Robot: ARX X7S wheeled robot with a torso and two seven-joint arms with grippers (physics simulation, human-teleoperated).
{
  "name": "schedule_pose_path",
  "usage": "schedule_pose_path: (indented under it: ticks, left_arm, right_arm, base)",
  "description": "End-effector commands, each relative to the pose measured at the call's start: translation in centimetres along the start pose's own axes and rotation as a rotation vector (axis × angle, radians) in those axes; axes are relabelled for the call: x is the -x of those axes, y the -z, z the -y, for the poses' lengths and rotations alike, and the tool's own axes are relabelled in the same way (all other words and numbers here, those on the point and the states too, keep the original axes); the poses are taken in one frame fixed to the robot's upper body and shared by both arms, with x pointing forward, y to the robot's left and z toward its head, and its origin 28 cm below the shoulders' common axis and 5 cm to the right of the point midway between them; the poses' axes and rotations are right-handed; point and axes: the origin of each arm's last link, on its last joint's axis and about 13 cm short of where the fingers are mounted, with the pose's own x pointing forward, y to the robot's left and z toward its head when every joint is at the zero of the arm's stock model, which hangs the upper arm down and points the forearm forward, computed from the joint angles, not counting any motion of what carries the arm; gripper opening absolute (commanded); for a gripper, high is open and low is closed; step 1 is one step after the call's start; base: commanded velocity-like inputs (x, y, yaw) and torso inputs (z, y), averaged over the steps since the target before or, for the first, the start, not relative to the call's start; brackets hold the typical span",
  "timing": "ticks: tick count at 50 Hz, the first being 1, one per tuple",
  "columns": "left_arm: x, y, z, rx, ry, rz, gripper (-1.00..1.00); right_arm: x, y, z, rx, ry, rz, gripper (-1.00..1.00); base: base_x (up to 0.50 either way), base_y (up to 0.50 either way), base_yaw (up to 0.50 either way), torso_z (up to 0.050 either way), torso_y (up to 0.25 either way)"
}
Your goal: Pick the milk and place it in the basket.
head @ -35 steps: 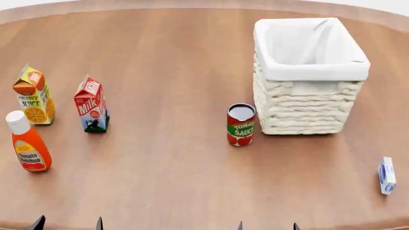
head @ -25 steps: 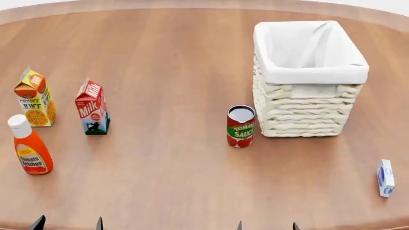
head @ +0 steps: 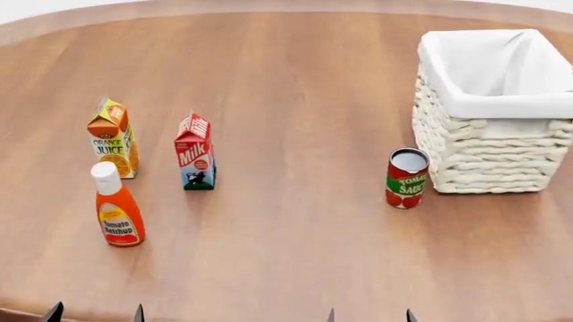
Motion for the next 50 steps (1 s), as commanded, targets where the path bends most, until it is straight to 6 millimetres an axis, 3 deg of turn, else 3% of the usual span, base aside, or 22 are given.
schedule_pose_path:
  ticks: [1,8,24,30,35,39,45,50]
  left_arm:
    - [0.0,0.1,0.0,-0.005,-0.002,-0.003,1.0]
    - [0.0,0.1,0.0,-0.009,-0.003,-0.002,1.0]
    - [0.0,-0.3,0.0,-0.012,0.005,-0.018,1.0]
    - [-1.7,-4.6,0.1,0.001,0.039,-0.036,1.0]
    - [-3.4,-9.7,0.4,0.002,0.086,0.003,1.0]
    - [-3.7,-12.8,0.5,0.004,0.116,0.056,1.0]
    - [-3.7,-15.7,0.5,0.028,0.137,0.098,1.0]
    - [-3.5,-15.8,0.5,0.028,0.142,0.11,1.0]
  right_arm:
    - [0.0,-0.1,-0.1,0.009,-0.006,-0.004,1.0]
    - [0.0,0.1,-0.2,0.021,-0.009,-0.011,1.0]
    - [-0.1,-0.7,-0.3,0.009,-0.01,-0.016,1.0]
    - [-1.2,-4.7,0.5,0.022,-0.024,-0.043,1.0]
    - [-2.5,-9.9,1.1,0.06,-0.04,0.01,1.0]
    - [-3.0,-12.9,1.5,0.063,-0.045,0.051,1.0]
    - [-3.5,-16.1,1.7,0.091,-0.064,0.101,1.0]
    - [-3.6,-16.4,1.7,0.1,-0.059,0.102,1.0]
  base:
    - [0.0,0.5,0.0,0.0,0.0]
    - [0.0,0.5,0.0,0.0,0.0]
    - [0.0,0.01,0.0,0.0,0.0]
    - [0.0,0.0,0.0,0.0,0.0]
    - [0.0,0.0,0.0,0.0,0.0]
    - [0.0,0.0,0.0,0.0,0.0]
    - [0.0,0.0,0.0,0.0,0.0]
    - [0.0,0.0,0.0,0.0,0.0]
